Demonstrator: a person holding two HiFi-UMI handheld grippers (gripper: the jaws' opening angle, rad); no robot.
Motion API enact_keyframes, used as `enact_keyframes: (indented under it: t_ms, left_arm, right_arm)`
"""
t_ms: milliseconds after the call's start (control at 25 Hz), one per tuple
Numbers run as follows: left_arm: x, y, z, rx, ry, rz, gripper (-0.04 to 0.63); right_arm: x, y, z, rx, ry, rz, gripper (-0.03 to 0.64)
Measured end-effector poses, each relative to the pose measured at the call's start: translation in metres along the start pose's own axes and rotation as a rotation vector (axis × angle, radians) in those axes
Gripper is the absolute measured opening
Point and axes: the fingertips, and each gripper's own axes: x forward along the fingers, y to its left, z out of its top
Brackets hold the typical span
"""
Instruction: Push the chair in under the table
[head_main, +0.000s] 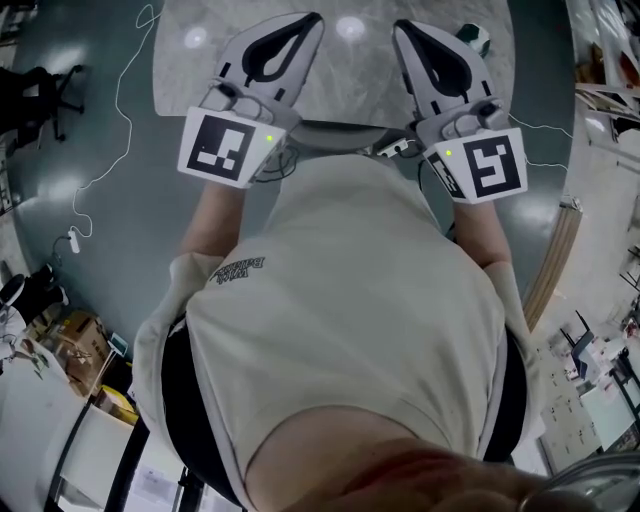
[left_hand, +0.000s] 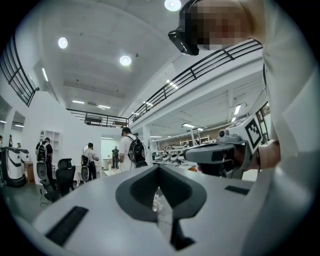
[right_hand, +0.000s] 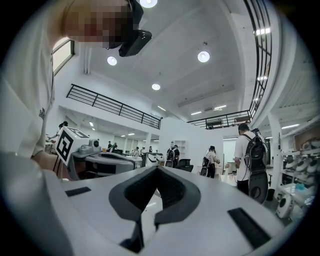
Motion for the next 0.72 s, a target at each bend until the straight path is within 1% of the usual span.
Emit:
enact_keyframes:
  t_ms: [80,200,280,480,720]
  left_arm:
    - [-0.001,-0.001,0.000,-0.014,-0.001,-0.009,0.009]
    - [0.001,-0.004,-0.003,0.009,-0.007,-0.022,0.009]
    - [0.001,-0.007,-0.004,0.011,-0.005,-0.024,0.009]
    - [-0.008,-0.002,0.003,0.007,-0.033,0.001,0.009]
    - [-0.010,-0.001,0.003,0.024,-0.034,0.007,0.009]
  right_arm:
    - [-0.001,-0.001,0.002,0.002,-0.005,-0.009,0.009]
    - [-0.006,-0.006,0.004,0.007,-0.024,-0.026,0.009]
    - [-0.009,-0.007,0.005,0.009,-0.028,-0.035,0.009]
    - [-0.006,-0.004,0.004,0.012,-0.025,-0.035,0.009]
    - [-0.004,0.000,0.006,0.007,-0.026,-0.035,0.009]
